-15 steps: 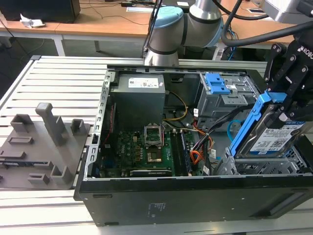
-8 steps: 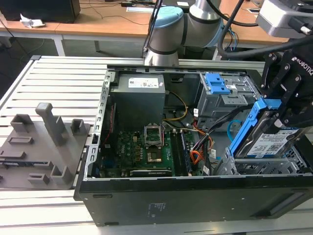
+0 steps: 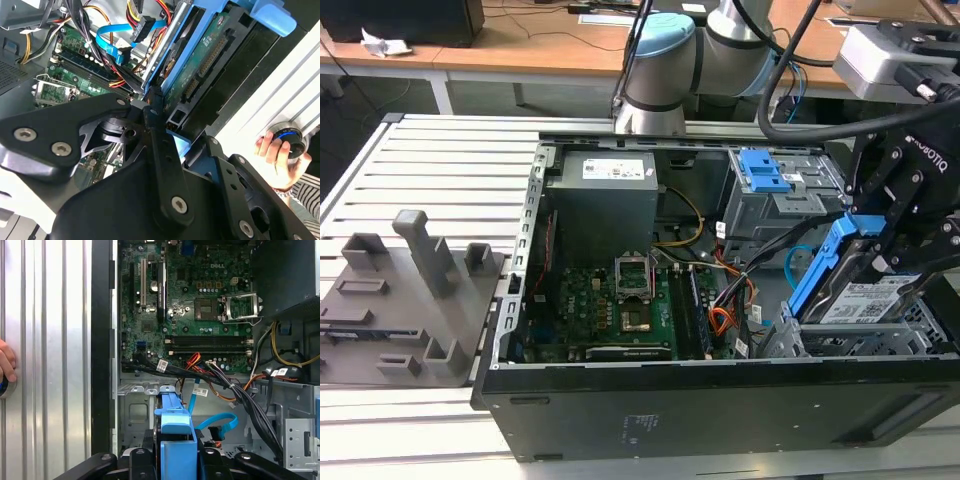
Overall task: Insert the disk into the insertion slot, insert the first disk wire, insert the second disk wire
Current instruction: 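Insert the disk into the insertion slot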
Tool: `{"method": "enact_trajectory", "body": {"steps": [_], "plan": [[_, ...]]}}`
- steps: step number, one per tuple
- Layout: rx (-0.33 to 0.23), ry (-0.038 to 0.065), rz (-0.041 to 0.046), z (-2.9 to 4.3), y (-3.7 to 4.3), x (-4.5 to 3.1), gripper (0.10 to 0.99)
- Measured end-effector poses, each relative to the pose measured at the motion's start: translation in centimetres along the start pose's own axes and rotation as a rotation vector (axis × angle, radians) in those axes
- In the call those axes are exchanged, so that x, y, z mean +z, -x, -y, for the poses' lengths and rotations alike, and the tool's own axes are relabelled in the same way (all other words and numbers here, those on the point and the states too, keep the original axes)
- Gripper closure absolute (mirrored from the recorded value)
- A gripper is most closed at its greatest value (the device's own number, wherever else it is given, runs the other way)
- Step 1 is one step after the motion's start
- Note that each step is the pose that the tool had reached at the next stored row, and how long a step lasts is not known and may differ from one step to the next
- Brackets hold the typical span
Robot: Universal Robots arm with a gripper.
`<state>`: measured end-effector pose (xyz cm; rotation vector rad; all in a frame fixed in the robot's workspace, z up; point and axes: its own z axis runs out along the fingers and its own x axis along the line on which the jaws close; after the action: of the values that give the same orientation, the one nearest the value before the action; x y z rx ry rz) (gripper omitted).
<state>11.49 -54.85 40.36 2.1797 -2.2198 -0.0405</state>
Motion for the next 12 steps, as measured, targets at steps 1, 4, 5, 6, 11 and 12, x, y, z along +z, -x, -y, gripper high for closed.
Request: {"method": "enact_trajectory", "body": {"steps": [1,4,5,6,11,12], "plan": [[0.000,0.000,0.0000,0.00,0.00,0.00,0.722],[0.000,0.000,0.0000,0.00,0.00,0.01,0.722],[0.000,0.000,-0.0001,0.00,0.00,0.01,0.710],[0.000,0.000,-0.0001,0.00,0.00,0.00,0.710],[0.000,0.000,0.0001,0.00,0.00,0.02,0.647],[0.000,0.000,0.0000,0.00,0.00,0.02,0.647]]}}
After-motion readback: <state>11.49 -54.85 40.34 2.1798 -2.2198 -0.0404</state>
